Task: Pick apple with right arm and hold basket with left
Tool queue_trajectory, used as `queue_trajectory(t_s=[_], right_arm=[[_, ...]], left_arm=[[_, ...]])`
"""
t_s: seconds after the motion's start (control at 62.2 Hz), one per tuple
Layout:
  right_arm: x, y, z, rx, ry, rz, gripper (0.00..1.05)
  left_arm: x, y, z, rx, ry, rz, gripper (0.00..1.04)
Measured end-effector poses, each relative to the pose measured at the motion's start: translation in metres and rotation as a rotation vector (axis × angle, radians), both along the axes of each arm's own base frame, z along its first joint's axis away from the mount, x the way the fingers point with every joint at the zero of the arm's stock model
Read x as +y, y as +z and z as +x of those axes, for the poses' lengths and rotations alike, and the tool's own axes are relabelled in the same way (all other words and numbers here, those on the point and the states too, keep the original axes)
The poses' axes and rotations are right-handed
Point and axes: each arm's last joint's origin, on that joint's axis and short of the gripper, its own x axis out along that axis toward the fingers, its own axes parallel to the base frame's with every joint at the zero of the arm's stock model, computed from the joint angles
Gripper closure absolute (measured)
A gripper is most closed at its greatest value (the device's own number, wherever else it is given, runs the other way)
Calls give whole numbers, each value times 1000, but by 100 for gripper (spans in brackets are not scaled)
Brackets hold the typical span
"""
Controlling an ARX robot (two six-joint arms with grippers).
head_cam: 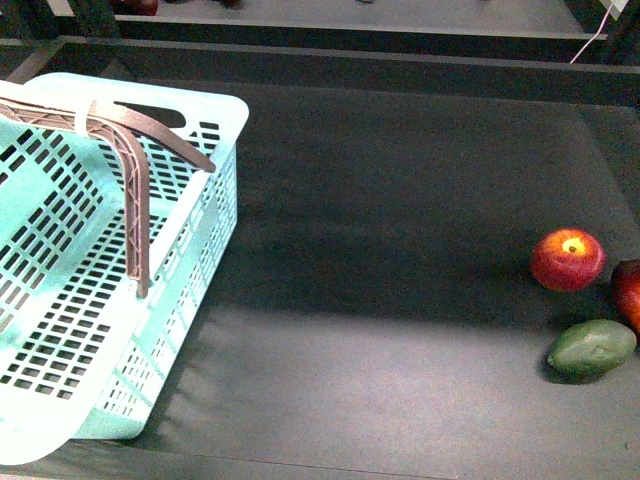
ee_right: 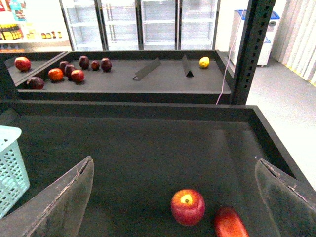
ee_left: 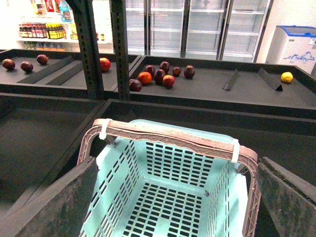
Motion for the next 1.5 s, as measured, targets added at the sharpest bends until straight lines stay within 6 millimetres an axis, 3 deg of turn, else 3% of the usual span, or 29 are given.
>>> queue_trajectory(t_s=[0.531,0.611,0.708,0.901,0.949,1.19,1.367,1.496], right_arm=[[0,0,0,0,0,0,9],[0,0,0,0,1,0,9],[0,0,0,0,0,0,9],[0,0,0,0,0,0,9],[0,0,0,0,0,0,9],[0,0,0,0,0,0,9],[0,0,0,0,0,0,9],[0,0,0,0,0,0,9]], left_arm=[[0,0,0,5,-5,-5,7],[0,-5,4,365,-252,-338,7],[3,-4,14,461,-275,-552,7],[19,23,65,442,-172,-785,7],[23,24,89,457,-128,-842,7],[22,10,166,597,100,-964,7],[19,12,208,602,162,-1015,7],[17,-1,235,634,230,-1023,7]])
